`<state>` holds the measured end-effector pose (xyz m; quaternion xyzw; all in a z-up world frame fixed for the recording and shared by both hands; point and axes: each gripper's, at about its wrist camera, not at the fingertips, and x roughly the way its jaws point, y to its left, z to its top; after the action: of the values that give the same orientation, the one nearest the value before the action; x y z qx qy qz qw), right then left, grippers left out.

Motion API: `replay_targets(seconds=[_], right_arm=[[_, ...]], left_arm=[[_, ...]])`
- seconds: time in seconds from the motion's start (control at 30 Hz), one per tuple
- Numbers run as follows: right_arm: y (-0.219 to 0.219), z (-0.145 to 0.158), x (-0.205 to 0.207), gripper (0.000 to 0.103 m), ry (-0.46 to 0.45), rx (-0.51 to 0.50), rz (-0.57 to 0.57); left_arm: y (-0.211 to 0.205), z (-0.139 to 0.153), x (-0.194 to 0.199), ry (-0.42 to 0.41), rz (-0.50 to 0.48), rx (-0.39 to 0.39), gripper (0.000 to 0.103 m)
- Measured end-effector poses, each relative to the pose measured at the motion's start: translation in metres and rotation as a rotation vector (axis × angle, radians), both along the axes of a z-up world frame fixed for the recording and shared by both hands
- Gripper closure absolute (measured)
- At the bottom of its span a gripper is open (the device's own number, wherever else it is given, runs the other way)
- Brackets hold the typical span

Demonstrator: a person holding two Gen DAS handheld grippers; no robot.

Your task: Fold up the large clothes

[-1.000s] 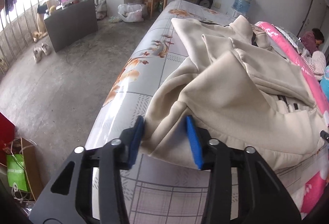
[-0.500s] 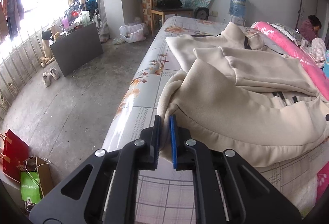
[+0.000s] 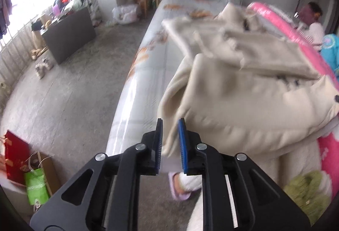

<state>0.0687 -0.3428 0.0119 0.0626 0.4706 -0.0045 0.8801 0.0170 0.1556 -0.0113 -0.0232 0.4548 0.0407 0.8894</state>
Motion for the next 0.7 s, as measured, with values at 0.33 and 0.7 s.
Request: replay_targets(seconds=[0.33, 0.7], right_arm=[[0.017, 0.029, -0.009, 0.045, -0.104, -0.021, 0.068], [0.125, 0.0, 0.018, 0.043, -0.014, 0.117, 0.393]], left_arm=[[-0.009, 0.025, -0.006, -0.112, -0.098, -0.153, 0.062], [-0.105, 0.007, 0.048, -0.085, -0.325, -0.218, 0.058]])
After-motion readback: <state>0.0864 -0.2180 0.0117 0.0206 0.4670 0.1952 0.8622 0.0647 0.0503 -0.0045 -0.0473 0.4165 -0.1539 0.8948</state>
